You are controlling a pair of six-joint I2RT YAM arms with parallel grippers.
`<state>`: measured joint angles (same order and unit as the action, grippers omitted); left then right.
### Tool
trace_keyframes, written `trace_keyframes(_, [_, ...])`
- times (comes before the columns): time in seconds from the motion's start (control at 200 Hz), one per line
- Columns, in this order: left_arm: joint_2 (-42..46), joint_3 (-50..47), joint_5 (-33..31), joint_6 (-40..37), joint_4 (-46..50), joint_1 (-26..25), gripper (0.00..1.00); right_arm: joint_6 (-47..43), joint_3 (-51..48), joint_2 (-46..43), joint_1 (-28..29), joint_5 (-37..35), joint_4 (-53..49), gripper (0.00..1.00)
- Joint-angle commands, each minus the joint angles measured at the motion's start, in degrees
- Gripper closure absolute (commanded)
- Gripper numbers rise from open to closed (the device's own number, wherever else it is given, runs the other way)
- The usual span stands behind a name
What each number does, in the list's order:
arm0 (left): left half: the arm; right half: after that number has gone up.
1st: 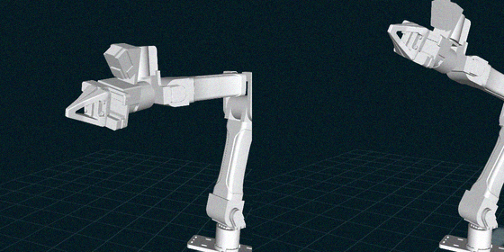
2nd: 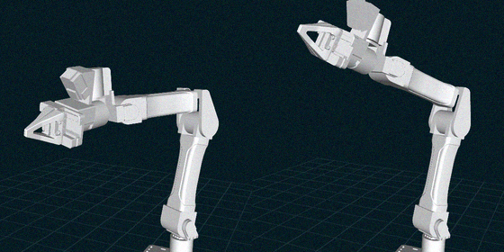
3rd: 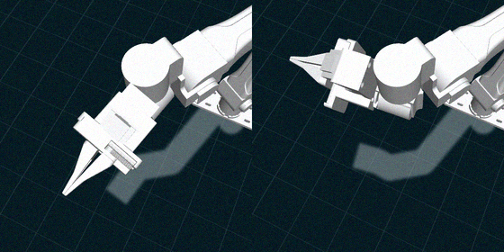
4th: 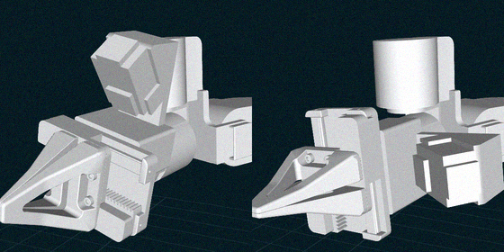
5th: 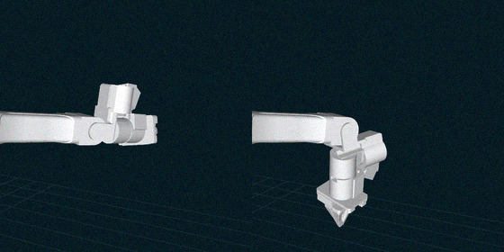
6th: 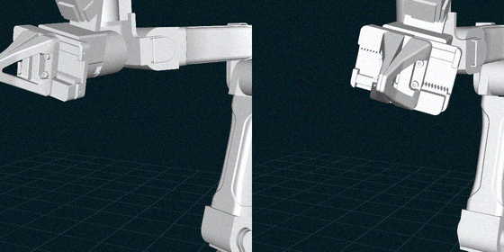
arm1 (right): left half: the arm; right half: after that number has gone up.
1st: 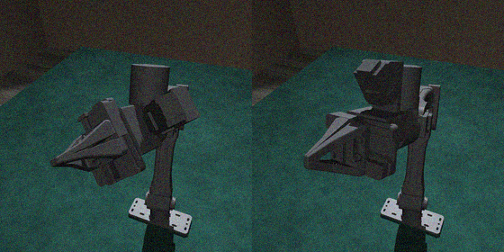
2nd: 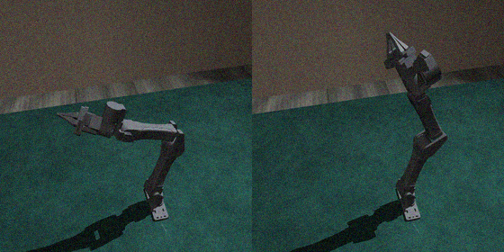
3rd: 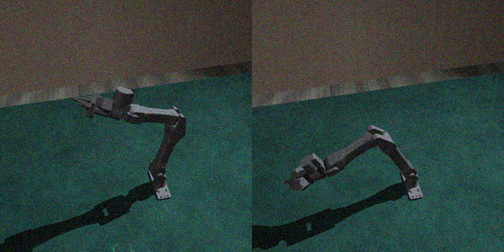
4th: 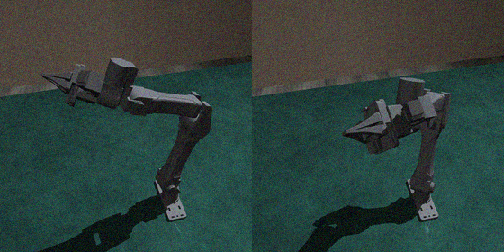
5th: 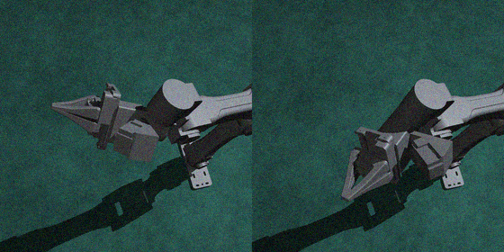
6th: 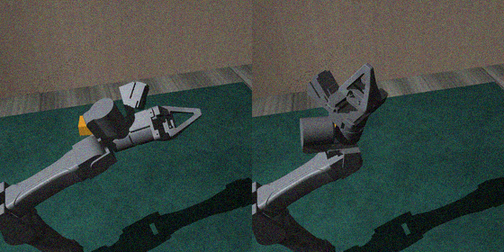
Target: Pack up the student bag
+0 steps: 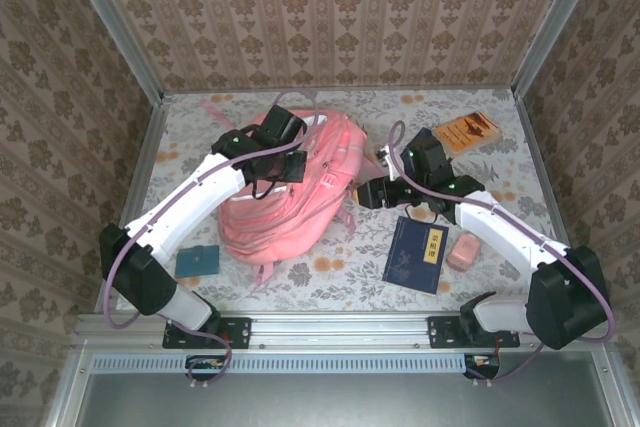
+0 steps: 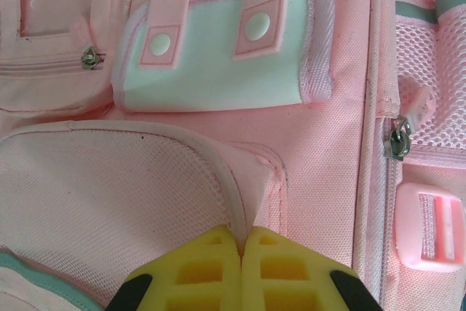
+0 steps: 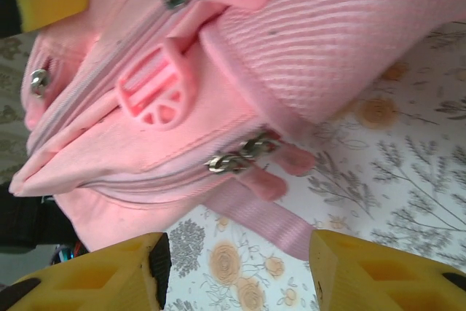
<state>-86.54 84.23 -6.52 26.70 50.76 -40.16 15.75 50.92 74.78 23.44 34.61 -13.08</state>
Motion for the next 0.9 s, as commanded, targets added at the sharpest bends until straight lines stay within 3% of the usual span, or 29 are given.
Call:
trace_keyframes(0.0, [2.3,0.9,-0.2,-0.2,-4.9,0.7,1.00,-0.8,2.0,2.5,1.1,2.2,2.9,0.45])
trace_keyframes(0.295, [2.6,0.6,1.3,-0.1,-5.7,1.2,1.00,-0.8,5.3,8.9,1.5,4.3,6.0,0.46])
trace_keyframes(0.48, [2.5,0.2,2.1,0.0,-6.5,1.6,1.00,-2.5,6.7,10.6,1.4,2.8,4.7,0.35])
trace_keyframes(0.66, [2.2,-0.3,3.0,1.0,-7.7,2.0,1.00,-3.3,6.1,10.7,1.4,7.2,4.5,0.45])
trace_keyframes(0.82, [1.9,-0.5,2.8,1.7,-8.2,2.5,1.00,-5.3,4.1,9.2,1.5,7.8,3.9,0.60])
trace_keyframes(0.895, [2.0,-0.5,2.7,1.8,-8.3,2.7,1.00,-6.2,3.9,9.0,1.5,7.0,3.3,0.59])
